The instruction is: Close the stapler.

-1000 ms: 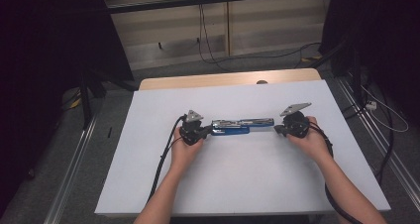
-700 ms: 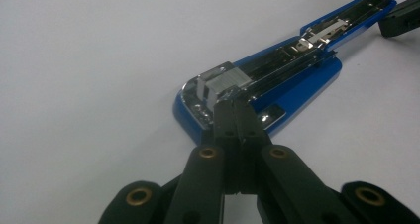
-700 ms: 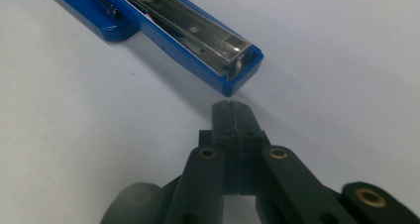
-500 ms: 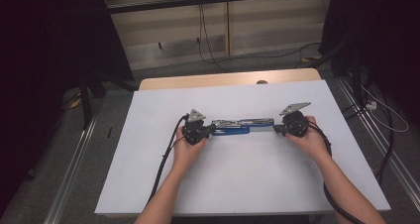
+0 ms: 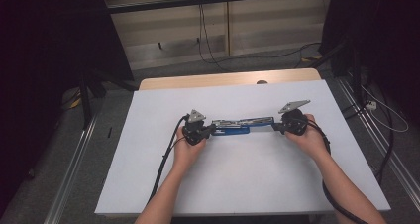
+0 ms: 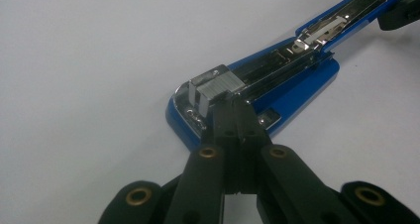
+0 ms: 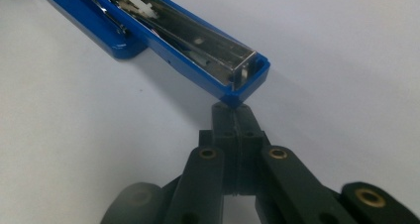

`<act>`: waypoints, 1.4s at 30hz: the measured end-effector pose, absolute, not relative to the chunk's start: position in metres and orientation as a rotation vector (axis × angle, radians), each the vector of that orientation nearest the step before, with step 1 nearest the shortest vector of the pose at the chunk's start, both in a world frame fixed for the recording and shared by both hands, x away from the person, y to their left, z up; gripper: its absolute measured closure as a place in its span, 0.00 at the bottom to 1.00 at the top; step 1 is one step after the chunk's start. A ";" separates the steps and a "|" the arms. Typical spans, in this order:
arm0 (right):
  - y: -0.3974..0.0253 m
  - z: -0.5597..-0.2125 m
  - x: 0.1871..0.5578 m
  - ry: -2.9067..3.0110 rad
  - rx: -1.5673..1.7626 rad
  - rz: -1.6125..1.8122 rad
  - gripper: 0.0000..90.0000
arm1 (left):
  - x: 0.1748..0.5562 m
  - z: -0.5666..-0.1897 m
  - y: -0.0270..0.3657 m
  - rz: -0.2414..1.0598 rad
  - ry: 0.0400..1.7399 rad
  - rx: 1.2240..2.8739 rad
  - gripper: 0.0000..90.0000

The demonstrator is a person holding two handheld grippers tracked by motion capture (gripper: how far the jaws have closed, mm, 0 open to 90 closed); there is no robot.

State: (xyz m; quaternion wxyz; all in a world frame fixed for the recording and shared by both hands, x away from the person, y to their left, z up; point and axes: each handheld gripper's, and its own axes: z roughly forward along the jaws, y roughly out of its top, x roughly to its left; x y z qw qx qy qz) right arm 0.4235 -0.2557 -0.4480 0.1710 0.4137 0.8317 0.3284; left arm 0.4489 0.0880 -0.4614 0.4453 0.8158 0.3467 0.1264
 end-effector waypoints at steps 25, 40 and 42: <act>-0.246 -0.439 0.416 2.373 1.123 1.002 1.00 | 0.447 -0.461 0.088 0.230 0.844 2.007 1.00; -0.248 -0.440 0.390 2.332 1.123 1.079 0.75 | 0.433 -0.441 0.104 0.198 0.847 1.950 0.64; -0.248 -0.439 0.385 2.329 1.125 1.087 0.70 | 0.429 -0.438 0.107 0.205 0.844 1.950 0.59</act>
